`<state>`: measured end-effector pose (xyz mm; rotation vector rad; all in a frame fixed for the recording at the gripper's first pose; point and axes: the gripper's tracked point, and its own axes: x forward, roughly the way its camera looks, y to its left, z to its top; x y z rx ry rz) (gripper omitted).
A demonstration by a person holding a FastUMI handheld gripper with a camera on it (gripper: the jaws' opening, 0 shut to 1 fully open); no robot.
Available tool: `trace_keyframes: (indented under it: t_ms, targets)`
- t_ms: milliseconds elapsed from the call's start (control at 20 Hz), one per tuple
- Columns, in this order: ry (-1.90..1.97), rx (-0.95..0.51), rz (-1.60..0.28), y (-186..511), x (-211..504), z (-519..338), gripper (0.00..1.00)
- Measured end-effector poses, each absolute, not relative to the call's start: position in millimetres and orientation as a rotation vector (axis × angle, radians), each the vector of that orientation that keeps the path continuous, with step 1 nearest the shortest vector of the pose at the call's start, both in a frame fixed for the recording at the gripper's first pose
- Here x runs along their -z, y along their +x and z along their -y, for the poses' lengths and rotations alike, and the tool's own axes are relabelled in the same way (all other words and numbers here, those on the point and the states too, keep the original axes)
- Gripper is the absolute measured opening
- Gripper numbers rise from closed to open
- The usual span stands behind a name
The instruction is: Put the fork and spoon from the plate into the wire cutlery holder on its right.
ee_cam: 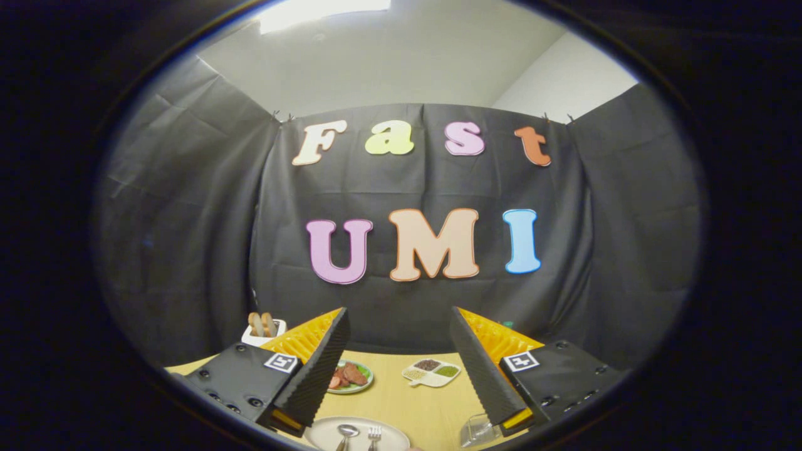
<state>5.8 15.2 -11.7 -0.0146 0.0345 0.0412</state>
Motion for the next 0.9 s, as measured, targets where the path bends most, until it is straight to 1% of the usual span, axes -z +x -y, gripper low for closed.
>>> trace_keyframes:
  t_ms: [450,900]
  targets:
    - [-0.021,-0.067,-0.063,9.1,19.6,-26.3,1.0]
    - [-0.043,-0.119,-0.11,10.9,45.1,-44.1,1.0]
